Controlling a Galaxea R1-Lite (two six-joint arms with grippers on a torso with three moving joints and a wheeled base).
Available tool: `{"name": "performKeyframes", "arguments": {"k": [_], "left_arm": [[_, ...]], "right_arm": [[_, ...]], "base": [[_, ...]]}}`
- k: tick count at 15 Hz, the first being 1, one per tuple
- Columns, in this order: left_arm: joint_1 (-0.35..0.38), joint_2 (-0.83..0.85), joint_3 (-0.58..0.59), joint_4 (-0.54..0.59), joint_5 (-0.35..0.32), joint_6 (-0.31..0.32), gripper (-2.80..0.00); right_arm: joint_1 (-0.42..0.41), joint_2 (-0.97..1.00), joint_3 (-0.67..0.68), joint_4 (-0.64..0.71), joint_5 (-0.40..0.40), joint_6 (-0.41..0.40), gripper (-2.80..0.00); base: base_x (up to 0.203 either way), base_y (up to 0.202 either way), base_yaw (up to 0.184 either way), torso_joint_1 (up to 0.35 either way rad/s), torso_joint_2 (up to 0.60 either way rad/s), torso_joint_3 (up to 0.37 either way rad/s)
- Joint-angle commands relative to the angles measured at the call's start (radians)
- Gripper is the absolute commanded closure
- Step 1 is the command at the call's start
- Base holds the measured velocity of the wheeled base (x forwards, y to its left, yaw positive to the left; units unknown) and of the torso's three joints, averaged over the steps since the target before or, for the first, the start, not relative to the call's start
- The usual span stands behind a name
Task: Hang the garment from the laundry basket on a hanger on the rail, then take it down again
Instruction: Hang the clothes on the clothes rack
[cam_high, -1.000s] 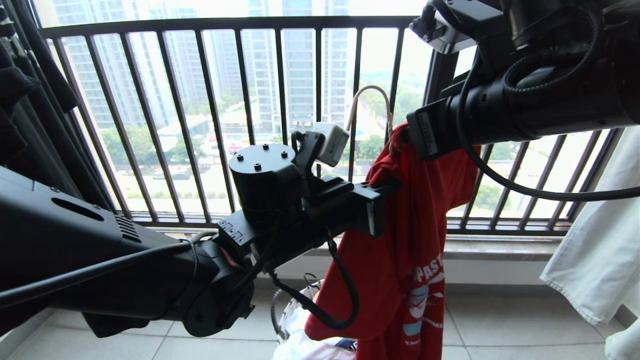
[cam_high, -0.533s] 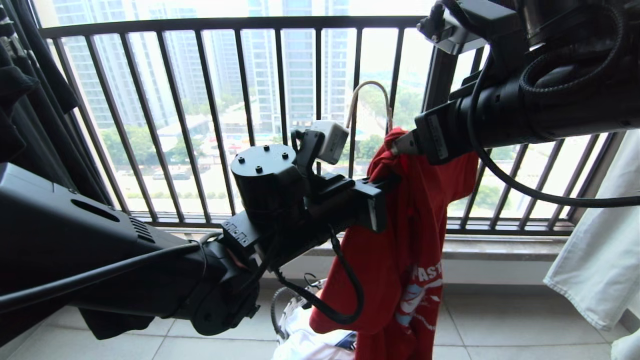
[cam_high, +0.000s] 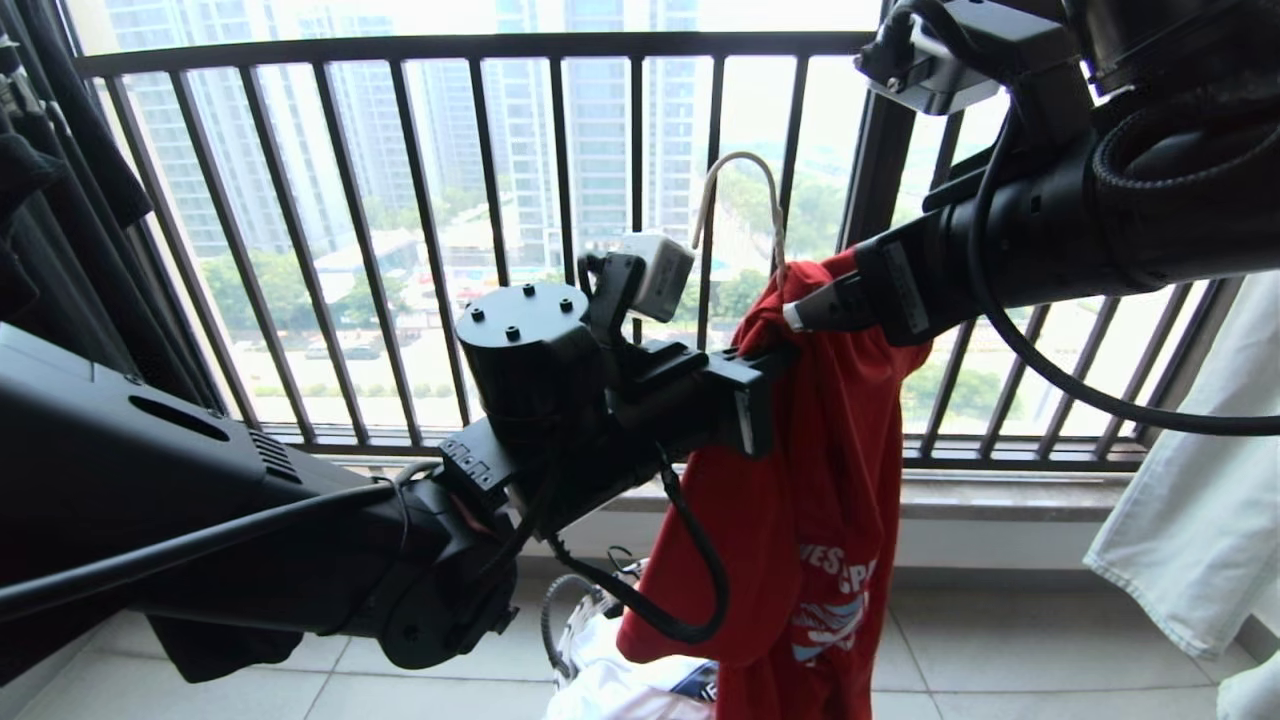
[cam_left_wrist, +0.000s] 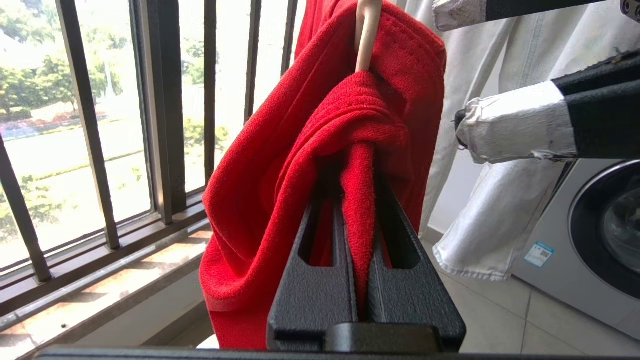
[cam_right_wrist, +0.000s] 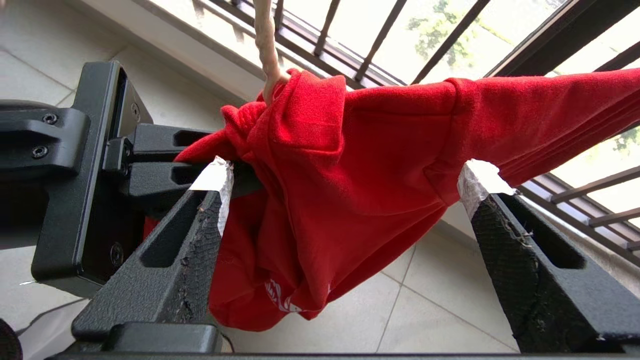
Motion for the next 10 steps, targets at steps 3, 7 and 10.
{"name": "performKeyframes", "arguments": {"k": [3, 7, 10], "left_arm": [[0.007, -0.029, 0.001, -0.003, -0.004, -0.009, 0.00], [0.010, -0.083, 0.008, 0.082, -0.018, -0.031, 0.00], [0.020, -0.136, 0.019, 0.172, -0.111, -0.101, 0.00]], "right_arm": [[0.006, -0.063, 0.010, 0.099, 0.001, -0.002, -2.80], [0.001, -0.113, 0.010, 0.225, 0.007, -0.008, 0.00], [-0.062, -0.116, -0.010, 0.290, 0.005, -0.054, 0.00]], "base": [[0.000, 0.000, 0.000, 0.000, 0.00, 0.000], [0.000, 0.000, 0.000, 0.000, 0.00, 0.000], [0.000, 0.000, 0.000, 0.000, 0.00, 0.000]]}}
